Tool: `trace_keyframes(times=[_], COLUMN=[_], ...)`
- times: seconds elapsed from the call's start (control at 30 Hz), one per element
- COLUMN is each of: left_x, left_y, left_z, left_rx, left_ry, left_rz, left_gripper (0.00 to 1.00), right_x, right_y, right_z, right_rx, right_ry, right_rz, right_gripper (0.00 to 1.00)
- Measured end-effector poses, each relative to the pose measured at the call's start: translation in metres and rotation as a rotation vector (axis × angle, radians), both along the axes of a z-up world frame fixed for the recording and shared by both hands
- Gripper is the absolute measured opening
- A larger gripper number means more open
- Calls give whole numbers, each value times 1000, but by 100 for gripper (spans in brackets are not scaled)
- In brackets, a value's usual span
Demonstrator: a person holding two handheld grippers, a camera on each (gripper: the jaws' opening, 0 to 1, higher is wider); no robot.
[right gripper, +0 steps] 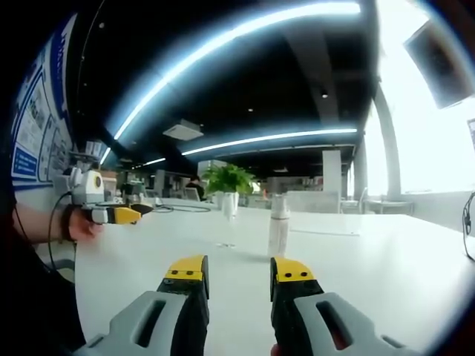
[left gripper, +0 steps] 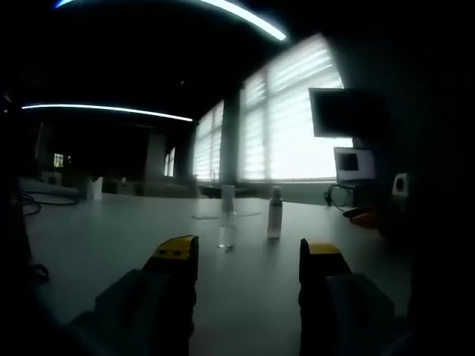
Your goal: Clamp pump bottle remove cover press pump head put on cover
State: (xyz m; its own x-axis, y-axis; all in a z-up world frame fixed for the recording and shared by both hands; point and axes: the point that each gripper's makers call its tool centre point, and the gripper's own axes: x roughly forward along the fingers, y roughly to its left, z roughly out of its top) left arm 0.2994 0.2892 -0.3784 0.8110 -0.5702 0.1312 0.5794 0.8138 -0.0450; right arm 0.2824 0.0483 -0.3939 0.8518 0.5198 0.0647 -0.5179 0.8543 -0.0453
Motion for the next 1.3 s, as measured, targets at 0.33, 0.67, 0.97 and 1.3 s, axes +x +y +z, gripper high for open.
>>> trace_keyframes(times=[0.33, 0.67, 0.97, 1.3], left_x=[8, 22, 46, 73], left_y=[2, -8, -17, -35], left_z=[-3, -1, 3, 4], left_rx=[-25, -37, -40, -13], left_ry=[57, 73, 69, 67], left_rz=[11, 22, 27, 24], left_gripper=[44, 43, 43, 43], right_x=[0, 0, 0, 0], right_y=[0, 0, -1, 0], right_z=[-1, 1, 1, 0], right_rx=[-5, 5, 8, 2], right_ry=[2, 1, -1, 2], right_rz=[-1, 4, 4, 5], right_gripper=[28, 28, 28, 28])
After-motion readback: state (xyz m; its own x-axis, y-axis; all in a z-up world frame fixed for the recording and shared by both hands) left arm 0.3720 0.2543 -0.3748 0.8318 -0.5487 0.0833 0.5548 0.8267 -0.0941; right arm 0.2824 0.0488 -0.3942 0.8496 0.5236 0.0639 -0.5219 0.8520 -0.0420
